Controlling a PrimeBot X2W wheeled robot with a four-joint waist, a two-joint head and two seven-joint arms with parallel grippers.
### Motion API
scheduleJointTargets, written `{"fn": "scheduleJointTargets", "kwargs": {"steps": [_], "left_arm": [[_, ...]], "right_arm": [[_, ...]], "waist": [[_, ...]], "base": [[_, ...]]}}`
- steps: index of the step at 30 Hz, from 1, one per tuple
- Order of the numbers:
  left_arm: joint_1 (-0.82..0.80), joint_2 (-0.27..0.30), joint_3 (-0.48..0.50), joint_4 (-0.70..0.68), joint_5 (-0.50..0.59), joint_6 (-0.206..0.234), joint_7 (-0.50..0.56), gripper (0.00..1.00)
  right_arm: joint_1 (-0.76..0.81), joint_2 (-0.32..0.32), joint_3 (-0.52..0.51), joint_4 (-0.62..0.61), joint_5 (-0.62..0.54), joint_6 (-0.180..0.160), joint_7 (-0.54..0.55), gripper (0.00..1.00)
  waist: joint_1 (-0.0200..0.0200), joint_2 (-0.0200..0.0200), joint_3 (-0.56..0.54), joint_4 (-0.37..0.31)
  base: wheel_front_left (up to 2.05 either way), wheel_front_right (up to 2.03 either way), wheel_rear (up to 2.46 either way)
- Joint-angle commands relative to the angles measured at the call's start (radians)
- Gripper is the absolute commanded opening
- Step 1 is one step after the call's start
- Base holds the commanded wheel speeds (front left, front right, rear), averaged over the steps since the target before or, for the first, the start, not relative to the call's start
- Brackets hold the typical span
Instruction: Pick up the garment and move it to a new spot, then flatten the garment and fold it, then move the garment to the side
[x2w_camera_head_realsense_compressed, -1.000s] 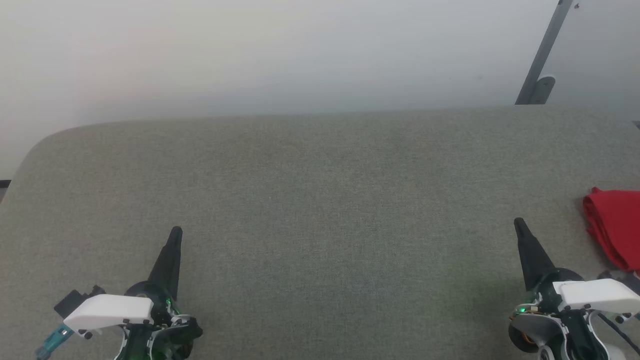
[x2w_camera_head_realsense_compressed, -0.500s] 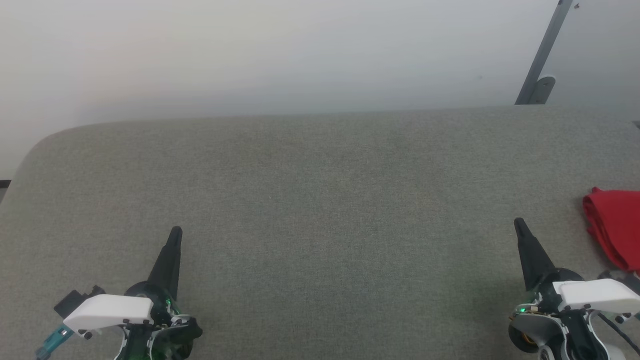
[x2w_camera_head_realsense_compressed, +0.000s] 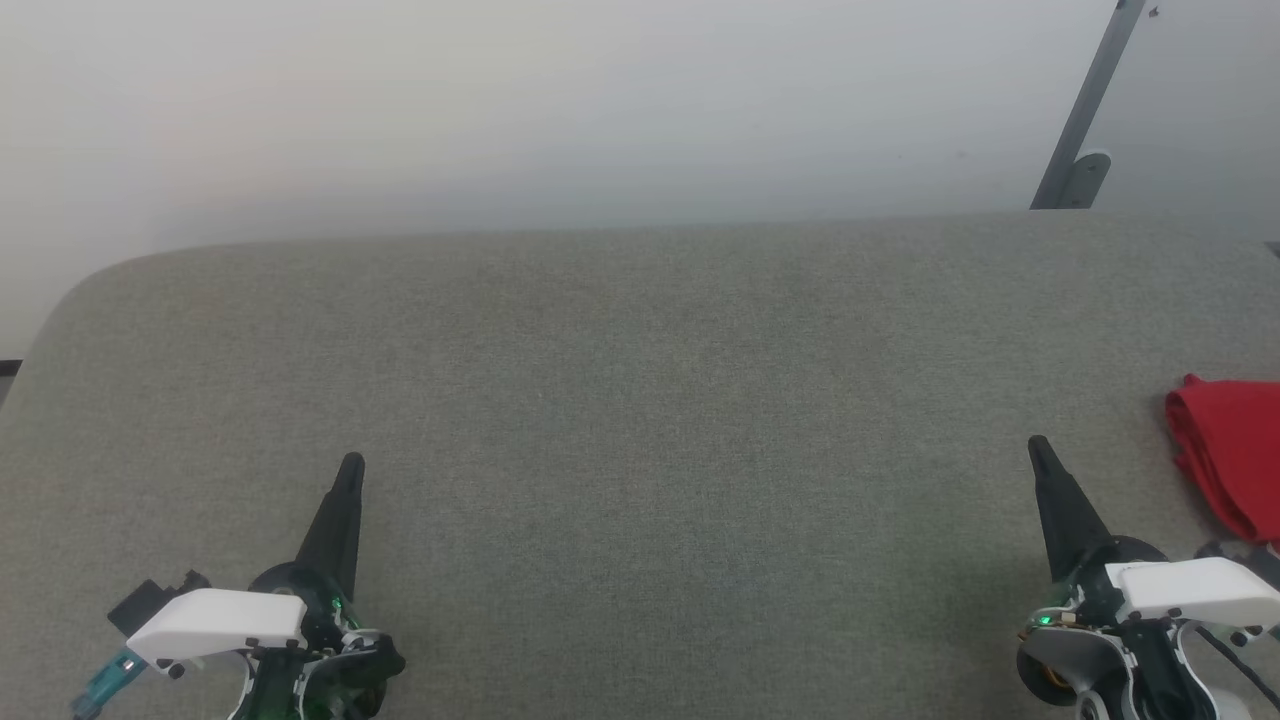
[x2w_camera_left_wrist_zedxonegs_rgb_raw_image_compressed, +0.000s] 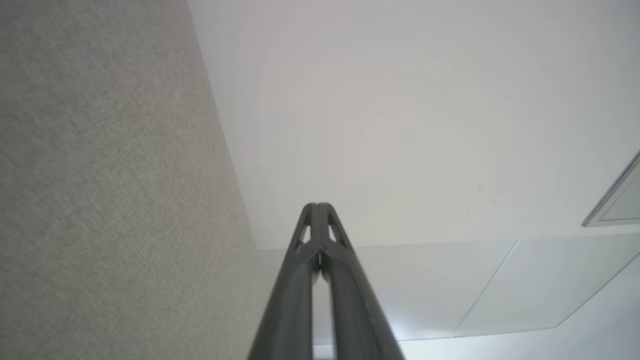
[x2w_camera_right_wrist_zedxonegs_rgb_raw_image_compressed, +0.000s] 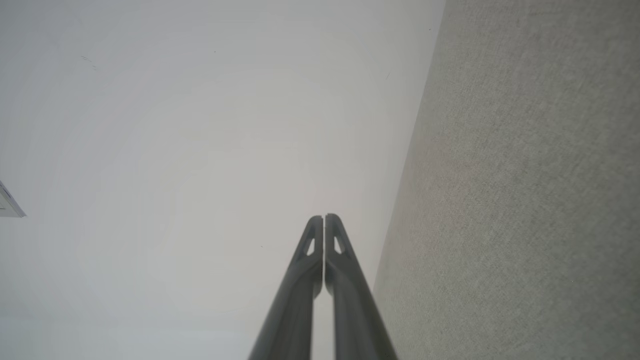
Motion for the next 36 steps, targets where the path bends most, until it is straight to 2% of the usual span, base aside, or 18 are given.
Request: {"fn": "scheduleJointTargets", "kwargs": {"steps": [1,36], "left_arm": [[-0.01,-0.003,0.004,0.0,0.001,-0.003,0.002,0.0],[-0.01,-0.003,0.005,0.0,0.002,-0.003,0.003,0.0]], "right_arm": [[-0.006,0.004,-0.001,0.003,0.004,0.0,0.002,0.0],[-0.006,0.004,-0.001,0.003,0.004,0.0,0.002,0.0]], "waist": [[0.0,-0.0001,0.0,0.0],[0.0,-0.0001,0.0,0.0]], "base": [[0.0,0.0,0.0],[0.0,0.0,0.0]]}}
